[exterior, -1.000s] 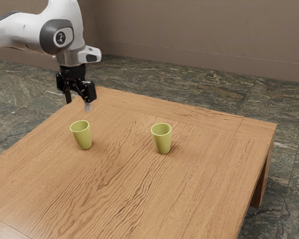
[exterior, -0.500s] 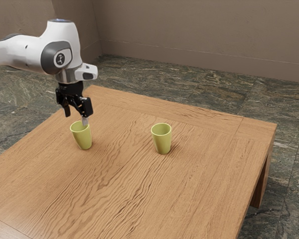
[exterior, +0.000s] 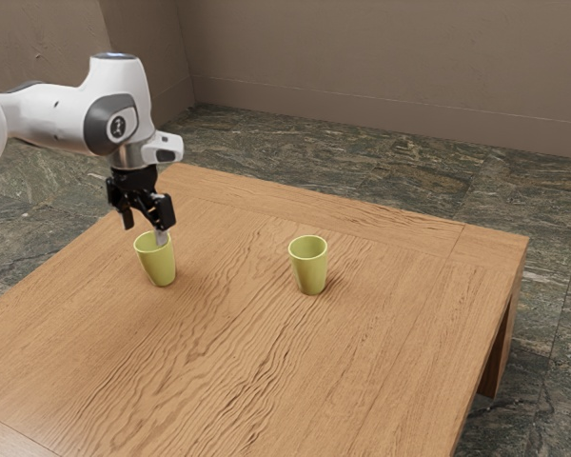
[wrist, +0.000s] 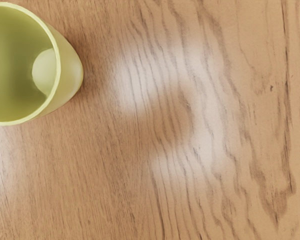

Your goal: Place the left cup onto the right cup

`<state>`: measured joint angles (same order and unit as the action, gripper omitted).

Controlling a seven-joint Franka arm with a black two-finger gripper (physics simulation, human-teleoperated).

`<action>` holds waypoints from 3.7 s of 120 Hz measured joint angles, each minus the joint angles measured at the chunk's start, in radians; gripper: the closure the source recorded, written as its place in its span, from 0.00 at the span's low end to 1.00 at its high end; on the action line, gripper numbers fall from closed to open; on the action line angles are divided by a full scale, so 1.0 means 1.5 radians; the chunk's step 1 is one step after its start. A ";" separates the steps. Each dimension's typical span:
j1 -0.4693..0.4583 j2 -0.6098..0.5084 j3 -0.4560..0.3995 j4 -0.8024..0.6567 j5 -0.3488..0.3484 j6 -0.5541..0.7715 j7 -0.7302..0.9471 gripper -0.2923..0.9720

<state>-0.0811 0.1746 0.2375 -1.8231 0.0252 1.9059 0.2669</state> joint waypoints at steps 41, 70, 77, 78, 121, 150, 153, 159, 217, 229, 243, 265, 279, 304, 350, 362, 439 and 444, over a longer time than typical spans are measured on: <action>0.010 0.027 0.005 0.024 -0.019 0.006 -0.039 0.23; 0.040 0.044 0.005 0.030 -0.023 0.009 -0.069 0.23; 0.046 0.046 0.005 0.030 -0.024 0.009 -0.074 0.23; 0.047 0.046 0.005 0.030 -0.024 0.009 -0.075 0.23; 0.057 0.082 0.005 0.065 -0.023 0.010 -0.098 0.23; 0.057 0.118 0.004 0.099 -0.024 0.010 -0.108 0.23; 0.059 0.121 0.004 0.101 -0.024 0.010 -0.109 0.23; 0.063 0.127 0.003 0.104 -0.025 0.011 -0.110 0.23; 0.089 0.133 -0.007 0.107 -0.024 0.020 -0.121 0.23; 0.094 0.133 -0.010 0.107 -0.023 0.025 -0.122 0.23; 0.098 0.137 -0.011 0.109 -0.022 0.031 -0.123 0.23; 0.110 0.151 -0.022 0.124 -0.020 0.036 -0.125 0.23; 0.116 0.164 -0.022 0.131 -0.019 0.038 -0.127 0.23; 0.131 0.174 -0.024 0.140 -0.019 0.040 -0.129 0.23; 0.142 0.196 -0.034 0.162 -0.021 0.037 -0.133 0.23; 0.143 0.201 -0.037 0.164 -0.023 0.036 -0.136 0.23; 0.159 0.235 -0.050 0.189 -0.023 0.038 -0.149 0.23; 0.159 0.237 -0.050 0.191 -0.024 0.038 -0.149 0.23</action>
<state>0.1579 0.5307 0.1619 -1.5359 -0.0101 1.9635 0.0429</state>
